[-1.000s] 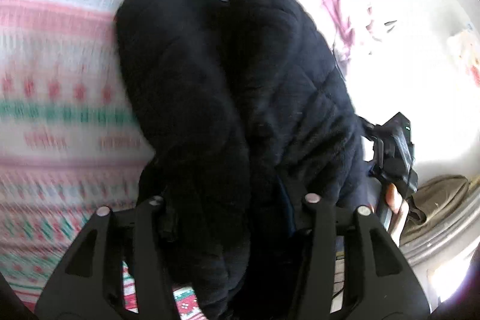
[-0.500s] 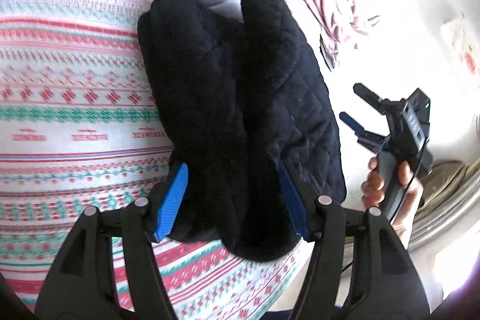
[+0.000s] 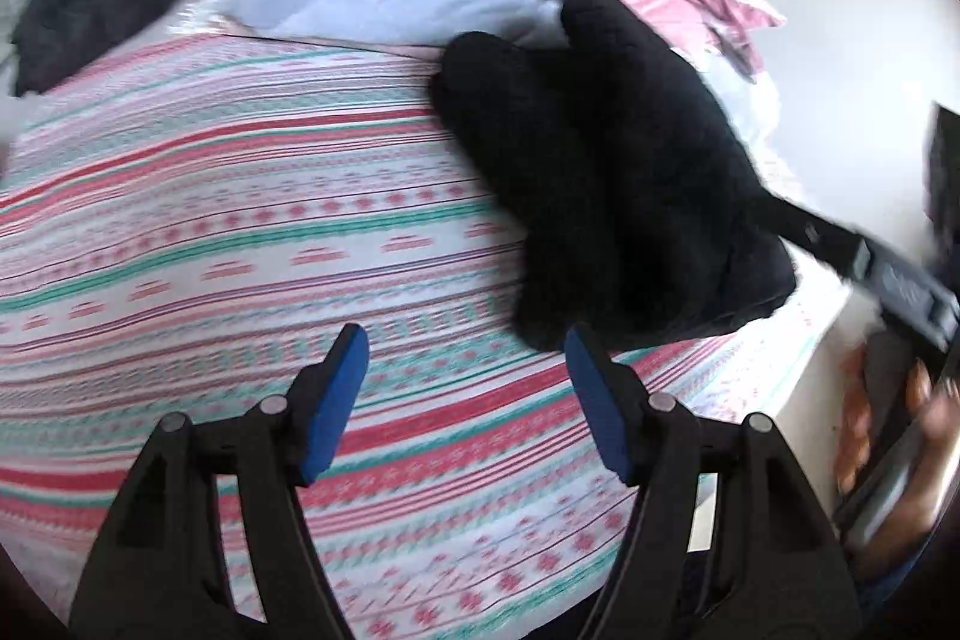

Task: Fold large clothes
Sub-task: 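Lower the folded coat onto the bed and open both grippers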

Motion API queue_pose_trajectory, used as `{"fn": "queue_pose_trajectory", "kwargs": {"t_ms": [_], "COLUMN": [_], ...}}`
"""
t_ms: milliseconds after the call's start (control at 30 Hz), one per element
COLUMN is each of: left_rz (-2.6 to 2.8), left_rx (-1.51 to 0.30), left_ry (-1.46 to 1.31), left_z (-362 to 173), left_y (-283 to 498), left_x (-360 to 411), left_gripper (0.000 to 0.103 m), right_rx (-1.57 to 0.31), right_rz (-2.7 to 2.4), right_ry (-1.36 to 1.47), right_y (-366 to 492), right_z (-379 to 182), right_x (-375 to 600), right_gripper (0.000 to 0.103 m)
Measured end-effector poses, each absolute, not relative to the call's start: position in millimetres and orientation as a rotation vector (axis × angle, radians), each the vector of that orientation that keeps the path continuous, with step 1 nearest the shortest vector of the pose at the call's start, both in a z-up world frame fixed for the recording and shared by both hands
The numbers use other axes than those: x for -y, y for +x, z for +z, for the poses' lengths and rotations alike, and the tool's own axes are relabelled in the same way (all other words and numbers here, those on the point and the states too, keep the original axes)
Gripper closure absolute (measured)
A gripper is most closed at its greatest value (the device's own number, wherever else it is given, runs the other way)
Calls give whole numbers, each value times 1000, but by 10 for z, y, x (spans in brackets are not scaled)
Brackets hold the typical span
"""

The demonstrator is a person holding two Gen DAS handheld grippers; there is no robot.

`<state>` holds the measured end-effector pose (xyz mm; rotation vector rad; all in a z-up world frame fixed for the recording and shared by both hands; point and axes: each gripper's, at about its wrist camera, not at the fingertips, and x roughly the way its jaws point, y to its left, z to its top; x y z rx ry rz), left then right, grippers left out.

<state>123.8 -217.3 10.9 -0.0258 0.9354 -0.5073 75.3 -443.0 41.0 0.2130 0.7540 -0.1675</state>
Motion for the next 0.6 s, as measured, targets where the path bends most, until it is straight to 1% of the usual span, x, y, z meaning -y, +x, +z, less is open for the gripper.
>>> {"fn": "queue_pose_trajectory", "kwargs": {"t_ms": [33, 100, 133, 167, 267, 333, 433, 600], "left_rz": [-486, -441, -414, -382, -315, -293, -293, -325], "left_rx": [-923, -875, -853, -828, -759, -746, -742, -725], "left_ry": [-9, 38, 60, 81, 136, 152, 143, 174], "left_z": [124, 154, 155, 170, 188, 174, 137, 135], "left_y": [1196, 1084, 1019, 973, 834, 782, 736, 664], "left_x": [2131, 2040, 1978, 1946, 1861, 1819, 1782, 1893], "left_gripper": [33, 27, 23, 22, 21, 20, 19, 19], "right_rx": [-738, -707, -692, -677, -635, -616, -642, -621], "right_rz": [-173, -199, -219, -233, -273, -313, -342, -394], "right_ry": [217, 207, 196, 188, 204, 208, 171, 124], "right_y": [644, 414, 290, 191, -142, -289, -316, -385], "right_z": [397, 376, 360, 348, 231, 140, 103, 162], "right_x": [4362, 4195, 4099, 4024, 3889, 3842, 3804, 3744], "right_gripper": [3, 3, 3, 2, 2, 2, 2, 2]}}
